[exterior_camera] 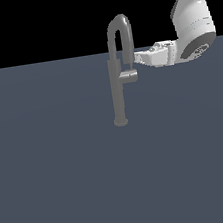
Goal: Turn on the faucet by rotating a designated handle.
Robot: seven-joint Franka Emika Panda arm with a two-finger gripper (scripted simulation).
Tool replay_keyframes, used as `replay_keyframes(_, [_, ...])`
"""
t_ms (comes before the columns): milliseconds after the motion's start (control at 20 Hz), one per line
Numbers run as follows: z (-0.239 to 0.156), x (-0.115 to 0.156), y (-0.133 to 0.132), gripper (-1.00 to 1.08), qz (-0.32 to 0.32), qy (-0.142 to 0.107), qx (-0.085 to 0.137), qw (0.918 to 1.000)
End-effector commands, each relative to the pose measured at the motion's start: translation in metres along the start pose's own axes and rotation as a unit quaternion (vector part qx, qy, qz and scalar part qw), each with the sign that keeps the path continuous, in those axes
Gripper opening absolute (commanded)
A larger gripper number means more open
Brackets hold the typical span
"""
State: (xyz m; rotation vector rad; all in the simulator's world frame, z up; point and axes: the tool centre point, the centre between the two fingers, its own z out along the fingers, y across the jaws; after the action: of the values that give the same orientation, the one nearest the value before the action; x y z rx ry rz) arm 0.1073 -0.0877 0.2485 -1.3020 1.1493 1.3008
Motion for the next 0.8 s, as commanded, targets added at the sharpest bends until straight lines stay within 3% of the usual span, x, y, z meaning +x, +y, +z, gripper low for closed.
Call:
replay_keyframes(0, [0.000,0.000,0.000,-1.00,0.000,-0.001,0.001,1.0000])
replay_keyframes(750, [0.000,-0.009,0.022,-1.00,0.000,-0.001,0.001,1.0000])
